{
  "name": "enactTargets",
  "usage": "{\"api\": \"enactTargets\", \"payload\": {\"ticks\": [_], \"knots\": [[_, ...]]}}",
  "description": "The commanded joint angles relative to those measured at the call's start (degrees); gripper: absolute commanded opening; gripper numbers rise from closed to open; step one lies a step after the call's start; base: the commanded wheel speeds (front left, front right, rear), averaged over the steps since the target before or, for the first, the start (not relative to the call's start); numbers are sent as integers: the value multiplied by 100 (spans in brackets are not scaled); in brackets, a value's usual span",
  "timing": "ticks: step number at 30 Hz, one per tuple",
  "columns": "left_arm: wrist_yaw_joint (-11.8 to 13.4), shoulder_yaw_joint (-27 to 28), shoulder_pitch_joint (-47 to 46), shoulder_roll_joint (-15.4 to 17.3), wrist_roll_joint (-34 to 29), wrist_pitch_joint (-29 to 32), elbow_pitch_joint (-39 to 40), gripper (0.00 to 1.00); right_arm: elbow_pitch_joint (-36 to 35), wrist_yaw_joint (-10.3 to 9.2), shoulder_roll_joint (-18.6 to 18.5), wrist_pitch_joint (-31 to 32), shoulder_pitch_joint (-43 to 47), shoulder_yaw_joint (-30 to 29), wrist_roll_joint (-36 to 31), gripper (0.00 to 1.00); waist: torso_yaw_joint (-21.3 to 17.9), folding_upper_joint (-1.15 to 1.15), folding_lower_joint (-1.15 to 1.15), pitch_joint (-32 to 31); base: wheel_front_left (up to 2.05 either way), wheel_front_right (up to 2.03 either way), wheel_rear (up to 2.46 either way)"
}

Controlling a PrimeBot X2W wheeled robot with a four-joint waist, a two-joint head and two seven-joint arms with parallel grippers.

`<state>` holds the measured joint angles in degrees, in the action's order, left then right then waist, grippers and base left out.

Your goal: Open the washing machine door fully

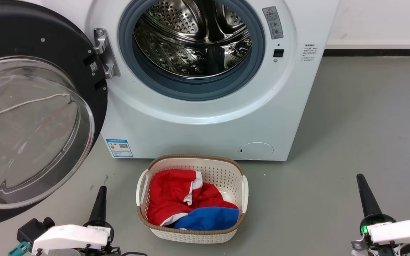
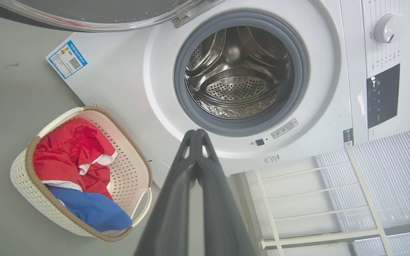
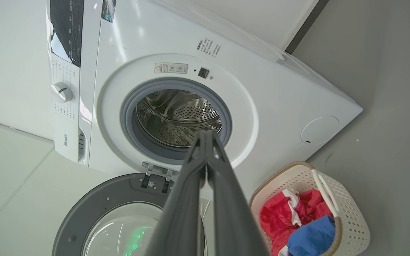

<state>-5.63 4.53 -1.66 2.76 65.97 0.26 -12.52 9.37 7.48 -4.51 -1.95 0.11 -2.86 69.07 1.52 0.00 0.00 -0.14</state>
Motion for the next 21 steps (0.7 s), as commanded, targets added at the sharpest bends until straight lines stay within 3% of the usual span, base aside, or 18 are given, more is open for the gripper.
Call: {"api": "enactTargets", "payload": {"ticks": [1, 21], "knots": [[-47, 30, -147, 14, 156, 38, 22, 0, -3, 2, -41, 38, -124, -15, 158, 0, -4, 0, 0, 1, 0, 0, 0], [-111, 111, -308, 16, 1299, 315, -60, 0, 213, 2, -25, 335, -377, -76, 1246, 0, -64, 0, 0, 14, 0, 0, 0]]}}
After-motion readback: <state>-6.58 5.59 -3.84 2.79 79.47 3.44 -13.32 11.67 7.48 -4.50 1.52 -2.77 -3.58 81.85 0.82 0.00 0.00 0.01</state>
